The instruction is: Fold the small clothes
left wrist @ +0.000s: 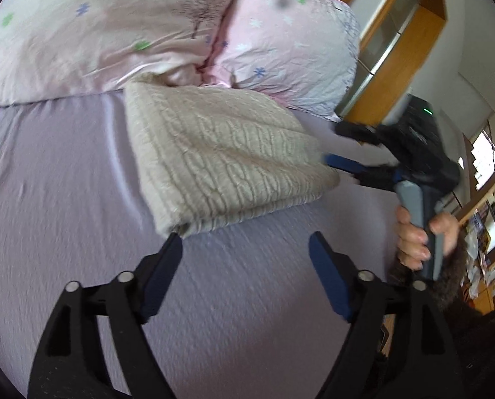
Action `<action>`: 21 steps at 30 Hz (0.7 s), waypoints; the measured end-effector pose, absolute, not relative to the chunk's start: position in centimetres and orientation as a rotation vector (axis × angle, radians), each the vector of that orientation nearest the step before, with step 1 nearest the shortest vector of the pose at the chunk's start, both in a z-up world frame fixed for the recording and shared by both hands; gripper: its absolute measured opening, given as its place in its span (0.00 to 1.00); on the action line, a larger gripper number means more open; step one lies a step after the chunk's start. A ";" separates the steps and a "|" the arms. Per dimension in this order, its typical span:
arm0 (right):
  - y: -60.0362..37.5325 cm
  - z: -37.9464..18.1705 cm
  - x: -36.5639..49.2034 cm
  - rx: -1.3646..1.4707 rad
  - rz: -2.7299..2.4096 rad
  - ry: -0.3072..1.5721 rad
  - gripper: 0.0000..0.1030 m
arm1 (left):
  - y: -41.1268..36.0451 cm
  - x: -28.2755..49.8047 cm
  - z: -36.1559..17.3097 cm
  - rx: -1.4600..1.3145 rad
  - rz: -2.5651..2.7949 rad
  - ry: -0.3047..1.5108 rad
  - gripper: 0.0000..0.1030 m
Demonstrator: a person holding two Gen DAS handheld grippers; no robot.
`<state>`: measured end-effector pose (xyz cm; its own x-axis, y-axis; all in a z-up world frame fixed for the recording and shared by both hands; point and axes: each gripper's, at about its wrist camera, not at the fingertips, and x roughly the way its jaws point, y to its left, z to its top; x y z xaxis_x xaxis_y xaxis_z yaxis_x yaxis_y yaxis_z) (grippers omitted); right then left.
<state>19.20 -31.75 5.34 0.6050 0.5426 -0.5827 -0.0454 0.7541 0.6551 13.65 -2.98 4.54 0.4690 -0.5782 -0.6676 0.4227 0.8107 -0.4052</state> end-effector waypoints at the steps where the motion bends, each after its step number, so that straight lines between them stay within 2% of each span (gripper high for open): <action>1: -32.0 5.5 18.3 0.630 0.347 0.854 0.96 | -2.9 13.6 4.5 -0.203 -0.609 0.894 0.82; 6: -31.1 5.9 16.1 0.502 0.281 0.844 0.99 | -3.2 13.6 4.8 -0.198 -0.486 0.904 0.94; 8: -31.4 6.5 15.5 0.508 0.294 0.765 0.99 | -3.3 13.7 4.7 -0.179 -0.418 0.907 0.98; 12: -32.2 8.1 17.5 0.643 0.421 0.656 0.99 | -2.7 14.2 4.2 -0.206 -0.401 0.918 0.98; 16: -32.1 7.8 23.1 0.625 0.303 0.756 0.96 | -2.0 14.5 3.6 -0.233 -0.395 0.929 0.98; 18: -31.9 6.6 26.0 0.575 0.222 0.842 0.85 | -2.0 14.5 3.4 -0.238 -0.393 0.932 0.98; 20: -31.4 4.7 28.0 0.571 0.249 0.933 0.63 | -2.0 14.6 3.1 -0.238 -0.396 0.936 0.98; 21: -31.2 3.9 28.7 0.558 0.260 0.958 0.27 | -2.1 14.7 3.1 -0.237 -0.397 0.937 0.98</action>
